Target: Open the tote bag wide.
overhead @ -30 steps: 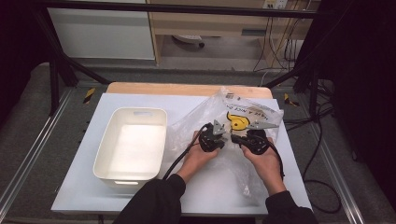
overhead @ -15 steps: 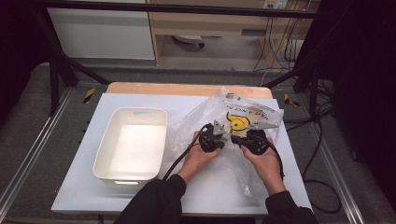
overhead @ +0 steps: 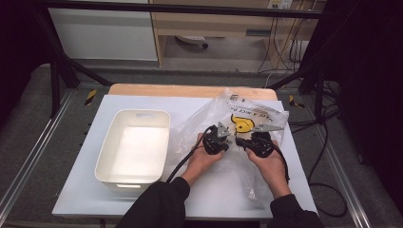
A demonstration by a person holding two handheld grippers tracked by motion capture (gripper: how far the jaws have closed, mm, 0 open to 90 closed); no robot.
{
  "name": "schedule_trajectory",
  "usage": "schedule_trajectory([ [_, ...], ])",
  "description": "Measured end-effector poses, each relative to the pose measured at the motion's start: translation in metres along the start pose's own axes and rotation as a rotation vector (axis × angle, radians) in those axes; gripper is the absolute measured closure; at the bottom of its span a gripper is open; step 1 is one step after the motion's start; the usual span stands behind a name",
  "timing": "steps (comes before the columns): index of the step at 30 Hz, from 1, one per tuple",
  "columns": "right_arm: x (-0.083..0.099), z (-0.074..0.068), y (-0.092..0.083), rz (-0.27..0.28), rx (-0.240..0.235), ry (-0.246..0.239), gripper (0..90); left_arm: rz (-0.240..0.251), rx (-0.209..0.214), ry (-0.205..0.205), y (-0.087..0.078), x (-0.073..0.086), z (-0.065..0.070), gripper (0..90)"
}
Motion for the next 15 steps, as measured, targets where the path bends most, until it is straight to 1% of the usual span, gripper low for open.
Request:
schedule_trajectory([
  [9,0.0006,-0.0002,0.0004,-0.002,0.0,0.0,90.0,0.013,-0.012,0.004,0.0017,-0.0014,0.0003,72.4],
  [15,0.0015,0.0005,0.0018,-0.009,-0.002,0.002,90.0,-0.001,0.004,-0.017,0.0041,-0.0013,-0.002,72.3],
])
Point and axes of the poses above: each handheld gripper's, and its own axes: y roughly forward along the jaws, x roughly out of its underside, z roughly to its right, the point moved 3 cm from there along y, roughly forward along the jaws, and after that the axes turned 7 degrees about -x, right-handed, at the moved point
